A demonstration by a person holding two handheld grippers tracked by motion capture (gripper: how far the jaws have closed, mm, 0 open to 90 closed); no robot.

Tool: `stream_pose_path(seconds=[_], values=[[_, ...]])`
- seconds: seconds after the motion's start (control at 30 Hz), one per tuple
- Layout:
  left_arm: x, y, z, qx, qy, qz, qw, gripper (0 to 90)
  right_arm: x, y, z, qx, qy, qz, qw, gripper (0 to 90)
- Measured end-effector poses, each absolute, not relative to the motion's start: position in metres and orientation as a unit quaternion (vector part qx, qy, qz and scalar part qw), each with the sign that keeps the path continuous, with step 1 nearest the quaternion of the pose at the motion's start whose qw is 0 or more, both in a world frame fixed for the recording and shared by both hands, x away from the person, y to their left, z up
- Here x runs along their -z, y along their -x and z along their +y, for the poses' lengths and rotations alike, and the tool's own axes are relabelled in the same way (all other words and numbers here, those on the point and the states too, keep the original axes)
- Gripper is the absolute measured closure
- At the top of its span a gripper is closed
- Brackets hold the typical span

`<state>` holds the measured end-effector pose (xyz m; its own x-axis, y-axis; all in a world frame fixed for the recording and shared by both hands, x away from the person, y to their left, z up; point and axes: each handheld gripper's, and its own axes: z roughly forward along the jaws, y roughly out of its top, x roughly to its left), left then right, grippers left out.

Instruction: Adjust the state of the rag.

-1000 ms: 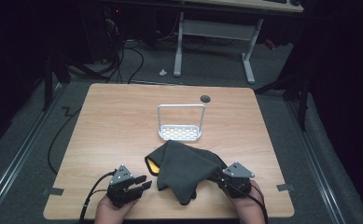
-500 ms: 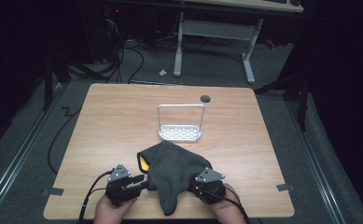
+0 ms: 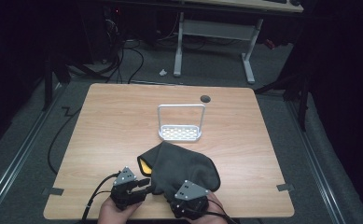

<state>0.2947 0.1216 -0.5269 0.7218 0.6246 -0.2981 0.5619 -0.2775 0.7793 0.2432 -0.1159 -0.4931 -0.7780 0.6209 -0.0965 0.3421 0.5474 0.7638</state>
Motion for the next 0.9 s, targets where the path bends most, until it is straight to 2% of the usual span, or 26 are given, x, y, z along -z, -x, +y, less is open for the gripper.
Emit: stream_pose_path(seconds=[0.03,0.07,0.13,0.23,0.27,0.3,0.4,0.5,0.6,0.7,0.9], values=[[0.527,-0.295,0.122,-0.033,-0.798,0.372,0.473,61.1,0.495,-0.243,-0.114,-0.379,-0.275,0.865,0.18,75.6],[0.527,-0.295,0.122,-0.032,-0.797,0.372,0.475,60.8,0.495,-0.243,-0.113,-0.374,-0.273,0.867,0.184,83.0],[0.526,-0.296,0.124,-0.034,-0.794,0.374,0.478,59.3,0.49,-0.242,-0.116,-0.38,-0.274,0.862,0.192,86.1],[0.522,-0.297,0.129,-0.038,-0.789,0.373,0.486,56.2,0.471,-0.24,-0.13,-0.408,-0.278,0.839,0.227,86.3],[0.522,-0.298,0.13,-0.042,-0.788,0.375,0.487,55.8,0.456,-0.242,-0.147,-0.429,-0.296,0.815,0.252,86.2],[0.521,-0.299,0.132,-0.045,-0.787,0.377,0.487,55.8,0.456,-0.242,-0.147,-0.429,-0.296,0.815,0.252,86.2],[0.521,-0.303,0.133,-0.056,-0.788,0.38,0.481,55.8,0.446,-0.254,-0.181,-0.438,-0.341,0.784,0.276,86.0],[0.521,-0.306,0.132,-0.061,-0.791,0.381,0.475,55.8,0.456,-0.274,-0.215,-0.415,-0.391,0.766,0.297,86.0],[0.521,-0.305,0.125,-0.051,-0.797,0.374,0.472,54.1,0.478,-0.294,-0.243,-0.371,-0.437,0.762,0.303,85.9],[0.518,-0.297,0.107,-0.052,-0.814,0.345,0.465,51.4,0.506,-0.31,-0.261,-0.324,-0.475,0.77,0.275,85.8],[0.517,-0.293,0.078,-0.046,-0.831,0.314,0.457,45.6,0.52,-0.314,-0.259,-0.296,-0.478,0.787,0.256,85.5]])
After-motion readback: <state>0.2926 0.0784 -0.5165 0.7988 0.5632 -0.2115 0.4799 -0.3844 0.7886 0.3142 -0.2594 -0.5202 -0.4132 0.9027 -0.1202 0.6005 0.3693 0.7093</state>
